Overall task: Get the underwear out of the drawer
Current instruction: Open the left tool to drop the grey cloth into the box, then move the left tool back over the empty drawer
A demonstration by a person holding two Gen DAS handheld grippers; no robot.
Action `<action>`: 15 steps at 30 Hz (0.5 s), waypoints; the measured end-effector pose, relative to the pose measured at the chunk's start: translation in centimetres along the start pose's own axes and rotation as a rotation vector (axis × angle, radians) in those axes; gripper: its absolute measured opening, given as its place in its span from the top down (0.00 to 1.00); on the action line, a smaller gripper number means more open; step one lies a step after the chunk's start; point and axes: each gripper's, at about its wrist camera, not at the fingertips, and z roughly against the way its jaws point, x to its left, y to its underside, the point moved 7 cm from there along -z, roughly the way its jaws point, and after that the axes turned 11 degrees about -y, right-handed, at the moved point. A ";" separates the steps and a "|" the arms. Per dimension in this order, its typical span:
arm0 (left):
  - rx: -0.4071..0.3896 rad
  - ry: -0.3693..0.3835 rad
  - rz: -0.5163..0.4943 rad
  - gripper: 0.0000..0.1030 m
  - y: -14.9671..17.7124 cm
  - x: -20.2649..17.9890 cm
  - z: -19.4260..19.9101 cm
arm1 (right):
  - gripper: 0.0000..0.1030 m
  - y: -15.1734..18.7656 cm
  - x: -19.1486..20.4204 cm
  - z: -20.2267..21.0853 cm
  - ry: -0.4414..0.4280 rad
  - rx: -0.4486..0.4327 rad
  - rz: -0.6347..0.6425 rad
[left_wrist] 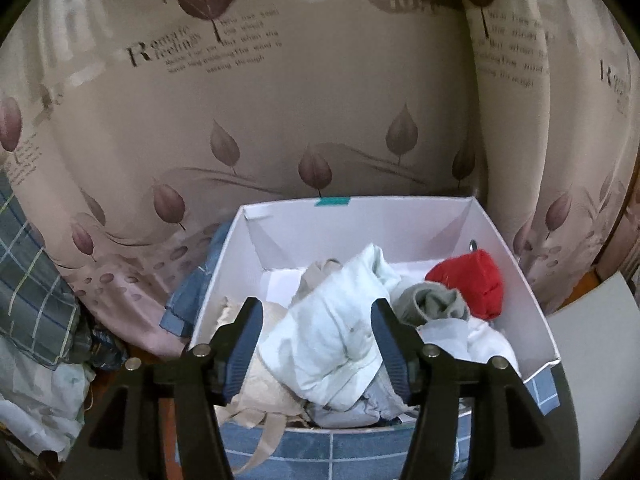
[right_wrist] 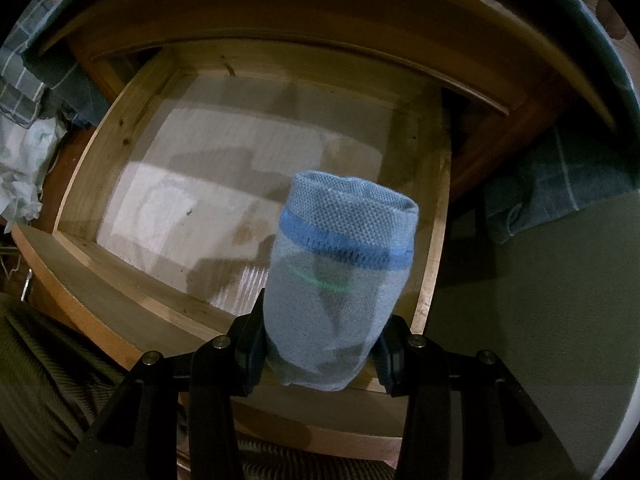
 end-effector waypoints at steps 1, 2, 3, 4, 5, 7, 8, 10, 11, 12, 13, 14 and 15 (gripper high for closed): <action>-0.013 -0.005 -0.001 0.44 0.0 0.3 0.6 | 0.60 0.0 0.0 0.0 0.001 0.001 0.000; -0.019 -0.007 -0.004 0.44 0.1 0.4 0.9 | 0.60 0.0 0.1 -0.1 0.001 0.002 0.000; -0.029 -0.008 -0.009 0.44 0.3 0.5 1.5 | 0.60 0.0 0.1 -0.1 0.002 0.002 -0.001; -0.040 -0.009 -0.015 0.44 0.7 0.7 2.1 | 0.60 0.0 0.1 -0.1 0.005 0.001 0.001; -0.047 -0.014 -0.023 0.44 1.2 0.9 2.6 | 0.60 0.0 0.0 -0.1 0.008 0.001 0.002; -0.045 -0.009 -0.035 0.41 2.5 1.2 3.5 | 0.60 0.0 0.0 -0.1 0.016 0.001 0.004; -0.044 -0.005 -0.040 0.41 3.1 1.2 3.8 | 0.60 0.0 0.0 -0.2 0.018 0.000 0.004; -0.037 -0.003 -0.051 0.40 4.9 1.6 4.4 | 0.60 0.0 -0.1 -0.2 0.021 -0.001 0.004; -0.030 0.001 -0.055 0.40 6.2 1.8 4.7 | 0.60 0.0 -0.1 -0.2 0.024 -0.002 0.005; -0.023 0.005 -0.055 0.40 7.2 1.9 4.9 | 0.60 0.0 -0.2 -0.2 0.027 -0.001 0.006; -0.014 0.009 -0.055 0.40 8.2 2.1 5.1 | 0.60 0.0 -0.2 -0.2 0.028 0.001 0.007; -0.001 0.013 -0.053 0.40 9.6 2.2 5.1 | 0.60 0.0 -0.2 -0.2 0.027 0.001 0.006; 0.010 0.015 -0.056 0.40 10.9 2.4 5.1 | 0.60 0.0 -0.3 -0.1 0.029 -0.001 0.005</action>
